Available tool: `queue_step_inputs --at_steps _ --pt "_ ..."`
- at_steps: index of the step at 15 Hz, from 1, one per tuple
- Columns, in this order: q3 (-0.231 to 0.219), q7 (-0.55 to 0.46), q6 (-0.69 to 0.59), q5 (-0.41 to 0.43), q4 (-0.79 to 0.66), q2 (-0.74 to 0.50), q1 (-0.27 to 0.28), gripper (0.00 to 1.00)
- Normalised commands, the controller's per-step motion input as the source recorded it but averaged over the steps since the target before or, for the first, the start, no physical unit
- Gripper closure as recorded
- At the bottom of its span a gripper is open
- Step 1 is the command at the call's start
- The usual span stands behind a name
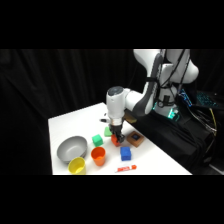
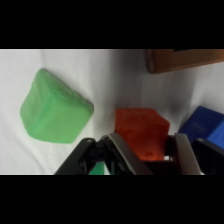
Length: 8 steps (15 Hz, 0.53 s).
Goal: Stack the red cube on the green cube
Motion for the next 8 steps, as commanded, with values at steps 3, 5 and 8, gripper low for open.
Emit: queue_step_inputs --at_steps 3,5,8 --pt "0.001 0.05 -0.35 -0.113 0.02 -0.32 -0.075 0.77" --pt "0.046 0.01 -0.29 -0.081 0.09 -0.24 -0.123 0.77" --pt "0.061 -0.03 -0.25 -0.046 0.19 -0.12 -0.15 0.77"
